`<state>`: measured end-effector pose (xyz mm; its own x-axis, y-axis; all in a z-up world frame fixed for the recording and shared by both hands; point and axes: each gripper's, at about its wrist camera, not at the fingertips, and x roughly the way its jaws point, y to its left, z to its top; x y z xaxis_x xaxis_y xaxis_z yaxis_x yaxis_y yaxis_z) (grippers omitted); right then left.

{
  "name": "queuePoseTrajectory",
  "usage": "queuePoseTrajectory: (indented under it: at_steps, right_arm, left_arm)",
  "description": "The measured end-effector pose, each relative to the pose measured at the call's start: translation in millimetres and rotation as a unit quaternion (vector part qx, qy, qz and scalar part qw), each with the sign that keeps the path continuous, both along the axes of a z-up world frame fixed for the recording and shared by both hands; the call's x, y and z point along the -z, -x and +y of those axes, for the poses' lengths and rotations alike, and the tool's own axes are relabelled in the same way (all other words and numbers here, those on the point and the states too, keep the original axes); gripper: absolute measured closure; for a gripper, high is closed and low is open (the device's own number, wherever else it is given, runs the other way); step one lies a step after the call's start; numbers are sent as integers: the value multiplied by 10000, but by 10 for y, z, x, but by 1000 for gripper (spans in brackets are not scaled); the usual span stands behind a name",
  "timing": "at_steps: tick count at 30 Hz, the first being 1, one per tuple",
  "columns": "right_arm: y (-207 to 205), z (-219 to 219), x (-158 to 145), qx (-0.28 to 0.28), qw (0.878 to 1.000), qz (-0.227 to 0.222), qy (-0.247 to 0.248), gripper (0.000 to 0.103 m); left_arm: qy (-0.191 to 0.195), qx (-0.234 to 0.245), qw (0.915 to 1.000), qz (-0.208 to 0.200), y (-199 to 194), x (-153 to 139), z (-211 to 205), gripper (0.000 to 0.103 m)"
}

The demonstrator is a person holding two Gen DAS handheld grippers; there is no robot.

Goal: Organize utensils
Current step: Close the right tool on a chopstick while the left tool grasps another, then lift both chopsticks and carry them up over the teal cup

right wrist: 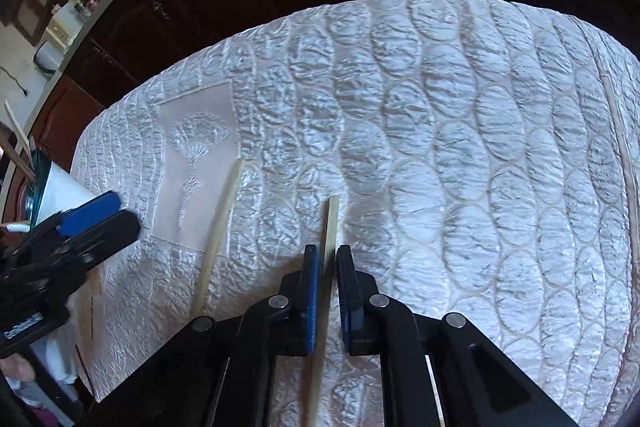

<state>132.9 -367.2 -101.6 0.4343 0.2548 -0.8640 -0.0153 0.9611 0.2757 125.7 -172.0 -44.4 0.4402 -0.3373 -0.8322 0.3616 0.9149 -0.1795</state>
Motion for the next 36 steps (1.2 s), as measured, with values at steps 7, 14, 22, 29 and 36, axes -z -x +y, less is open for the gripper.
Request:
queuePoseTrajectory:
  at_steps: [7, 14, 22, 29, 36]
  right_arm:
    - [-163, -44, 6, -145, 9998, 100, 20, 82]
    - [-223, 21, 34, -281, 9996, -11, 71, 86]
    - [-71, 163, -210, -509, 9978, -420, 63, 98]
    - [237, 364, -712, -785, 9922, -950, -205, 98]
    - [529, 584, -1198, -1011, 9835, -1465, -331, 98]
  left_arm:
    - [-272, 292, 9991, 154, -240, 213, -351, 41]
    - [-490, 429, 9973, 329, -404, 454, -540, 79]
    - [10, 248, 9994, 250, -238, 273, -287, 98]
    - [406, 153, 9987, -285, 244, -298, 215, 98]
    - [622, -15, 9952, -758, 696, -783, 642, 98]
